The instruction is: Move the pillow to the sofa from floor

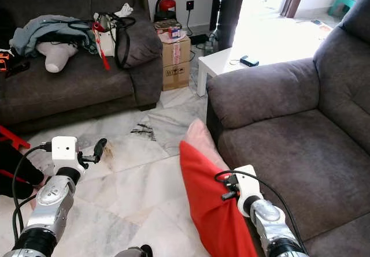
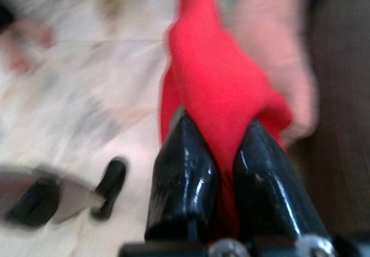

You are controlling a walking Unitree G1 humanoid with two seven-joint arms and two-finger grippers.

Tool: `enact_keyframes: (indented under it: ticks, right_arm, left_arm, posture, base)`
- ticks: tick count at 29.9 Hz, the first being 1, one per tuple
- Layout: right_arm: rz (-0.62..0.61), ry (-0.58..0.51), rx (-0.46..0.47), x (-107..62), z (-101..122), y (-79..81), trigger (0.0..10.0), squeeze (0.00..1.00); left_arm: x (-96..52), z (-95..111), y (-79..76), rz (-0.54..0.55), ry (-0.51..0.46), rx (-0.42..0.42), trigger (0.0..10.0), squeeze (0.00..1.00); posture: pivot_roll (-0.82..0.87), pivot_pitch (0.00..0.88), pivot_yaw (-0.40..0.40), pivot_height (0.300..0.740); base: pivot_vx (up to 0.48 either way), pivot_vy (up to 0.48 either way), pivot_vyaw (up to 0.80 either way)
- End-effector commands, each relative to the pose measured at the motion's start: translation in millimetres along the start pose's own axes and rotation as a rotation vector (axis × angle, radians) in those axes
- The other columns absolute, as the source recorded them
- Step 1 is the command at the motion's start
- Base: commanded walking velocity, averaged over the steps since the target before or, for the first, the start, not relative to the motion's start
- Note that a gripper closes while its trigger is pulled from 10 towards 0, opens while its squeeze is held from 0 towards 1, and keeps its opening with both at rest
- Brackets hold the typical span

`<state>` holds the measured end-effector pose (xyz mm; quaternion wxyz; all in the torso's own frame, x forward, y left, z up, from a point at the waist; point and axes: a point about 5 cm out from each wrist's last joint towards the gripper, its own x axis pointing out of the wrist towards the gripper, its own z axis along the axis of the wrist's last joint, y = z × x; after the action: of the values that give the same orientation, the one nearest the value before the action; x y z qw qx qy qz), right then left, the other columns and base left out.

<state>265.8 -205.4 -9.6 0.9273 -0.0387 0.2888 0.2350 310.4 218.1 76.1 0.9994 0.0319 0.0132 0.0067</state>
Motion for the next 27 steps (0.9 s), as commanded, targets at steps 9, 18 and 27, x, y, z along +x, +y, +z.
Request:
enact_keyframes:
  ticks: [9, 18, 27]
  right_arm:
    - [0.304, 0.148, -0.171, -9.3, -16.3, 15.5, 10.0, 0.00]
    - [0.360, 0.207, -0.215, -10.2, -25.6, 24.7, 10.0, 0.00]
    - [0.001, 0.165, -0.089, -0.5, -35.3, 19.2, 10.0, 0.00]
  left_arm:
    - [0.4, -3.8, 1.1, -0.019, 0.034, 0.003, 10.0, 0.00]
    - [-0.2, -6.7, -2.0, -0.035, 0.046, -0.003, 10.0, 0.00]
    - [-5.1, -18.1, -1.3, -0.028, 0.089, -0.007, 10.0, 0.00]
  posture:
    - [0.09, 0.101, 0.014, 0.740]
    - [0.09, 0.094, 0.011, 0.740]
    - [0.09, 0.086, 0.008, 0.740]
  base:
    - [0.000, 0.000, 0.00]
    - [0.000, 0.000, 0.00]
    - [0.000, 0.000, 0.00]
